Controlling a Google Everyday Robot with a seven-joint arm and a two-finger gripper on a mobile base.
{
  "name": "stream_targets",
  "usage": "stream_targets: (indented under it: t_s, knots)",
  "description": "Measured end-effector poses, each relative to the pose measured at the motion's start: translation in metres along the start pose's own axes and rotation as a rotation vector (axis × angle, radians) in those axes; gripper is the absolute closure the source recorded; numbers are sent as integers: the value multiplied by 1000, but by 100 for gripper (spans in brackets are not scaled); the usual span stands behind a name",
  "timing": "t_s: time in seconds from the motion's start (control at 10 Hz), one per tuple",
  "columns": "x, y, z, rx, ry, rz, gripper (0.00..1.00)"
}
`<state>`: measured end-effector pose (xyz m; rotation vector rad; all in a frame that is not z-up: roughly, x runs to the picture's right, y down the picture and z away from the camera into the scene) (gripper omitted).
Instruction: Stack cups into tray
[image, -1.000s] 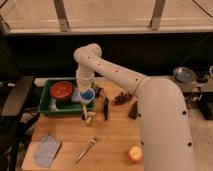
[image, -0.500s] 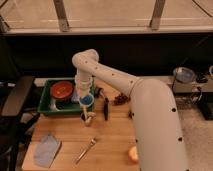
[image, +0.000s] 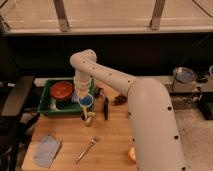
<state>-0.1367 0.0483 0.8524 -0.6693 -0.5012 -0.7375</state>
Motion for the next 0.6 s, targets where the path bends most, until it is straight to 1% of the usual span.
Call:
stream_targets:
  t_s: [0.1, 0.2, 0.3, 0.4, 0.6]
  knots:
    - [-2, -1, -1, -2, 5, -9, 20]
    - [-4, -3, -8, 3, 16, -19, 20]
    - [-7, -4, -19, 11, 31, -27, 20]
    - [-10, -5, -38, 28, 53, -35, 20]
    - [-17, -5, -69, 56, 68, -43, 20]
